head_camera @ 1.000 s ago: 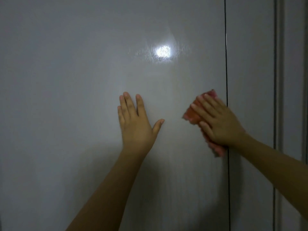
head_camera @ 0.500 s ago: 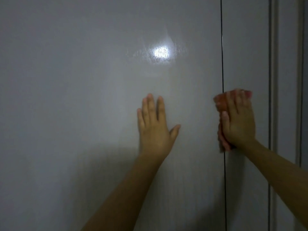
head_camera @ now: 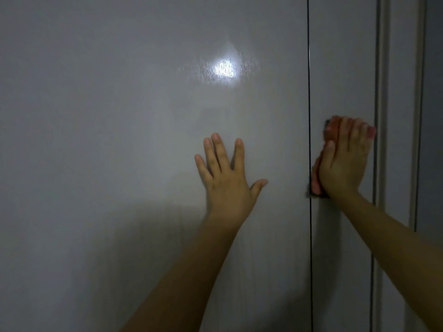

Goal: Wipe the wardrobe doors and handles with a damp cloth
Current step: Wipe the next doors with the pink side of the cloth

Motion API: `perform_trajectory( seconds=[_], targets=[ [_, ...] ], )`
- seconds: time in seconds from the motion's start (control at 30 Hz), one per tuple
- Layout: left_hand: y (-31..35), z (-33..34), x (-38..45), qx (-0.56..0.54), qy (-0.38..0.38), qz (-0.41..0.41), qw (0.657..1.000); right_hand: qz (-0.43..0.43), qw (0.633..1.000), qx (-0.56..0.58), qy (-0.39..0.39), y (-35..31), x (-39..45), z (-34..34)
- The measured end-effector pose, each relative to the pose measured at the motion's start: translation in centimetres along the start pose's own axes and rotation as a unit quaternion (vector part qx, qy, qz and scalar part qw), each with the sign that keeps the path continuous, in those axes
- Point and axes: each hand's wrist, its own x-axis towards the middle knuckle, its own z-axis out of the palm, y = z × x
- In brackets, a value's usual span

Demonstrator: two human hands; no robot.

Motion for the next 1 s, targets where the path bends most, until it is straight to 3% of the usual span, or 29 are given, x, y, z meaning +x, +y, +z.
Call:
perform_trajectory(
  seconds=[0.07,0.13,0.2,0.37,0.43,0.5,0.57,0.6,0.63,0.67,0.73,0.83,0.9,1.0],
  targets=[
    [-0.1,0.1,-0.1,-0.004,0.004,0.003,1.0,-0.078,0.997,0.004,-0.024,-0.9,-2.3,0.1],
    [-0.3,0.2,-0.1,-0.006,0.005,0.008,1.0,-0.25,0.965,-0.024,-0.081,-0.1,-4.1,-0.4],
    [-0.4,0.4,-0.1,0.001,0.014,0.009,1.0,-0.32,0.941,-0.042,-0.099,1.5,-2.4,-1.1],
    [-0.4,0.7,0.2,0.002,0.039,0.008,0.999,-0.056,0.998,-0.006,-0.017,1.6,1.9,-0.8],
    [-0.3,0.7,0.1,-0.003,0.044,0.011,0.999,-0.028,0.999,0.01,-0.015,-0.2,-0.5,-0.3],
    [-0.3,0.7,0.1,-0.004,0.05,0.01,0.999,-0.17,0.983,0.002,-0.065,-1.1,-4.4,0.0],
    [-0.3,0.7,0.1,-0.008,0.05,0.009,0.999,-0.377,0.918,-0.032,-0.117,0.2,-5.8,-0.3],
    [-0.3,0.7,0.1,-0.008,0.051,0.01,0.999,-0.423,0.896,-0.044,-0.124,1.2,-5.0,-0.6],
    [-0.3,0.7,0.1,-0.006,0.05,0.01,0.999,-0.419,0.898,-0.05,-0.123,2.1,-4.0,-0.7],
    [-0.3,0.7,0.1,-0.004,0.046,0.009,0.999,-0.366,0.922,-0.045,-0.116,2.9,-3.0,-0.8],
    [-0.3,0.5,0.2,-0.005,0.036,0.006,0.999,-0.192,0.978,-0.021,-0.077,3.7,-1.5,-1.2],
    [-0.2,0.2,0.2,-0.012,0.023,0.004,1.0,-0.021,1.0,0.009,-0.008,2.1,-3.9,-0.4],
    [-0.3,0.2,0.1,-0.016,0.026,0.006,1.0,-0.027,0.999,0.017,-0.023,1.0,-7.5,-0.1],
    [-0.6,0.6,0.1,-0.011,0.049,0.012,0.999,-0.204,0.974,-0.011,-0.102,3.4,-10.7,-0.6]
  ],
)
